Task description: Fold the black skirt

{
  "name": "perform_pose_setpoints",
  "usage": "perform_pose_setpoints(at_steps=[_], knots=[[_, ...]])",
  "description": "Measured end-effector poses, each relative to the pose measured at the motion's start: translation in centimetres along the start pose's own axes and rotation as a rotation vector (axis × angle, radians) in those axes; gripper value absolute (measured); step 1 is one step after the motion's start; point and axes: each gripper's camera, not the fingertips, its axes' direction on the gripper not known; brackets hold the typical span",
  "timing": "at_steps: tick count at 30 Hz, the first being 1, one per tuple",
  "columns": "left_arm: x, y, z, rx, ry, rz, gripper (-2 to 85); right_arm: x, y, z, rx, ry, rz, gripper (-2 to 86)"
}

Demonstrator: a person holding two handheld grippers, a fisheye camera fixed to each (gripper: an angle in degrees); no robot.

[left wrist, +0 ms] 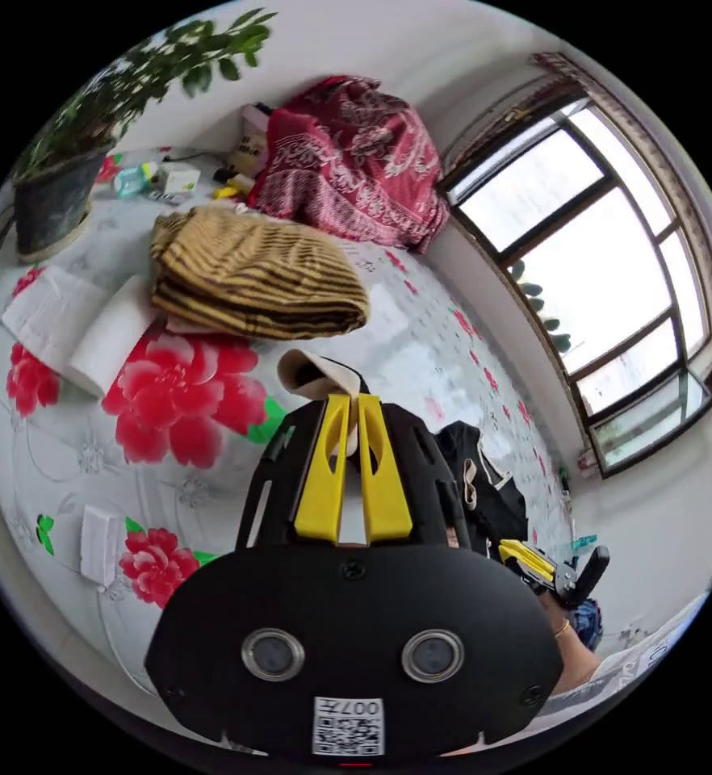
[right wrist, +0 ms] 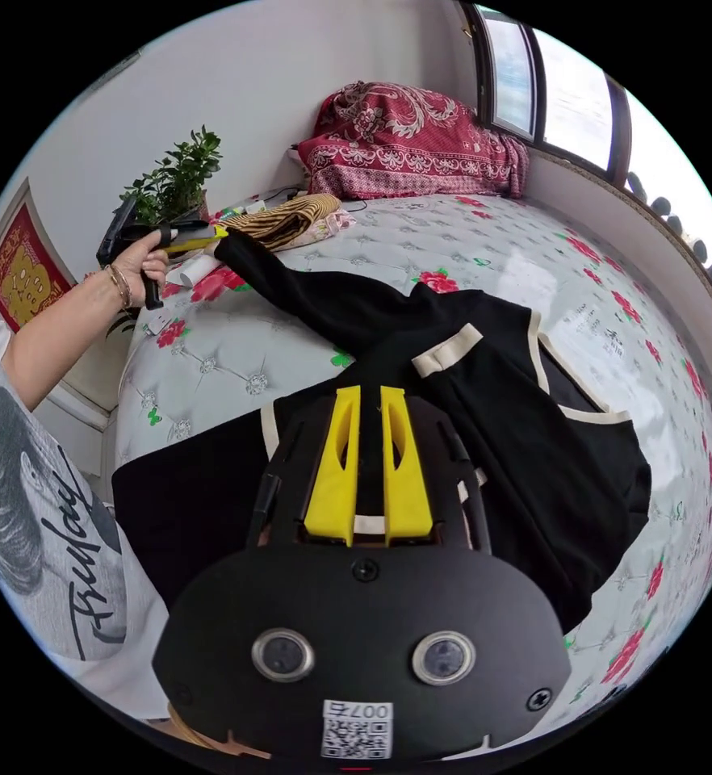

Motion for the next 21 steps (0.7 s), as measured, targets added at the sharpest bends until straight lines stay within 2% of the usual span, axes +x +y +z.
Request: perform_pose_setpoints(at_steps=[7,12,17,21], knots=[[16.9,-1.2,0.8,0.025,0.26,0.469,-0.9,2.0,3.3,-3.9,0.005,0.041,0.112,2.7],[28.5,4.5,6.9,-0.102,0.46,0.677,-0.8,3.8,7.6,-7.9,0.022,0.1,0.232,1.7],[35.1,15.5,15.1,-0.271,0.487,0.857,-0.7,5.2,12.5,-10.7,0.007,0.135,0.354,1.1],[36.2,24.1,22.7,-0.411,0.408,0.947,0.2,6.3,16.2,-12.4,-0.001,0.141,0.449,1.2]])
